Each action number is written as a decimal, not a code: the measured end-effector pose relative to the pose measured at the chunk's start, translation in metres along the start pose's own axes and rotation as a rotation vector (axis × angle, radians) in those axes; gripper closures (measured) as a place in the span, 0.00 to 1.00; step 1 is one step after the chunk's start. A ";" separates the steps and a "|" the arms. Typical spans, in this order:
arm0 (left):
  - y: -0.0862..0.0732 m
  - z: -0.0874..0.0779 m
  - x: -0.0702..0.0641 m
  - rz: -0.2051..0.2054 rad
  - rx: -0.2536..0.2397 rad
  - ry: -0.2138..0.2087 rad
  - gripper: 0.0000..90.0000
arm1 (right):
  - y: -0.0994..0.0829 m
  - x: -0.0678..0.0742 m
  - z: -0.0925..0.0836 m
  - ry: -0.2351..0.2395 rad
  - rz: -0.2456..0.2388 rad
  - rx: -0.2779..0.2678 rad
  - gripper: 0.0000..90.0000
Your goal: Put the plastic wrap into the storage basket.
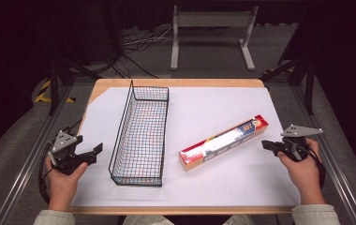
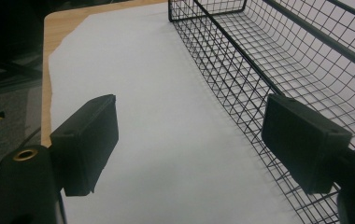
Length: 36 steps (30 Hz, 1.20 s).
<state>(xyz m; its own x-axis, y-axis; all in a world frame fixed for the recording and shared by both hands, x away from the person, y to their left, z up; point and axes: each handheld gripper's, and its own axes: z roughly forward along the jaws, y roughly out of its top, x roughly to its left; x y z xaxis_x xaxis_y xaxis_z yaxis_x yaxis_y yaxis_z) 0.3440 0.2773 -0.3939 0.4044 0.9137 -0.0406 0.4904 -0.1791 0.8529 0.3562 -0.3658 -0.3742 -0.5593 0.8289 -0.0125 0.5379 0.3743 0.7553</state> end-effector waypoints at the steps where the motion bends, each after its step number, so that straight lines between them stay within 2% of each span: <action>1: 0.001 -0.001 0.000 0.001 -0.004 -0.004 0.22 | 0.001 0.000 -0.001 0.003 -0.001 0.001 1.00; 6: 0.002 -0.003 -0.001 -0.001 -0.011 -0.007 0.22 | 0.006 0.008 -0.003 0.038 -0.024 0.010 1.00; 9: 0.003 -0.004 0.000 -0.003 -0.005 -0.009 0.22 | 0.014 0.019 -0.001 0.086 -0.054 0.039 1.00; 10: 0.003 -0.004 0.000 -0.004 -0.007 -0.010 0.22 | 0.019 0.026 0.000 0.107 -0.079 0.055 1.00; 11: 0.003 -0.004 0.000 -0.004 -0.007 -0.010 0.22 | 0.019 0.026 0.000 0.107 -0.079 0.055 1.00; 18: 0.003 -0.005 0.001 0.003 -0.004 -0.008 0.22 | 0.039 0.061 0.010 0.201 -0.181 0.124 1.00; 23: 0.004 -0.008 -0.002 0.018 -0.012 0.016 0.22 | 0.051 0.085 0.014 0.302 -0.248 0.166 1.00; 27: 0.004 -0.007 -0.003 0.026 -0.001 0.005 0.22 | 0.065 0.102 0.016 0.359 -0.312 0.216 1.00; 29: 0.004 -0.006 -0.004 0.030 0.004 0.001 0.22 | 0.071 0.110 0.018 0.380 -0.346 0.244 1.00; 36: 0.005 -0.008 -0.003 0.029 -0.002 -0.011 0.22 | 0.081 0.123 0.024 0.417 -0.387 0.298 1.00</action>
<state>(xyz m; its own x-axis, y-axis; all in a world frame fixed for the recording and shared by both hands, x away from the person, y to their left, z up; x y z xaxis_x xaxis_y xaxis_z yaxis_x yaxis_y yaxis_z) 0.3390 0.2765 -0.3855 0.4266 0.9042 -0.0216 0.4769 -0.2046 0.8548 0.3465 -0.2237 -0.3305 -0.9140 0.4022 0.0537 0.3671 0.7632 0.5318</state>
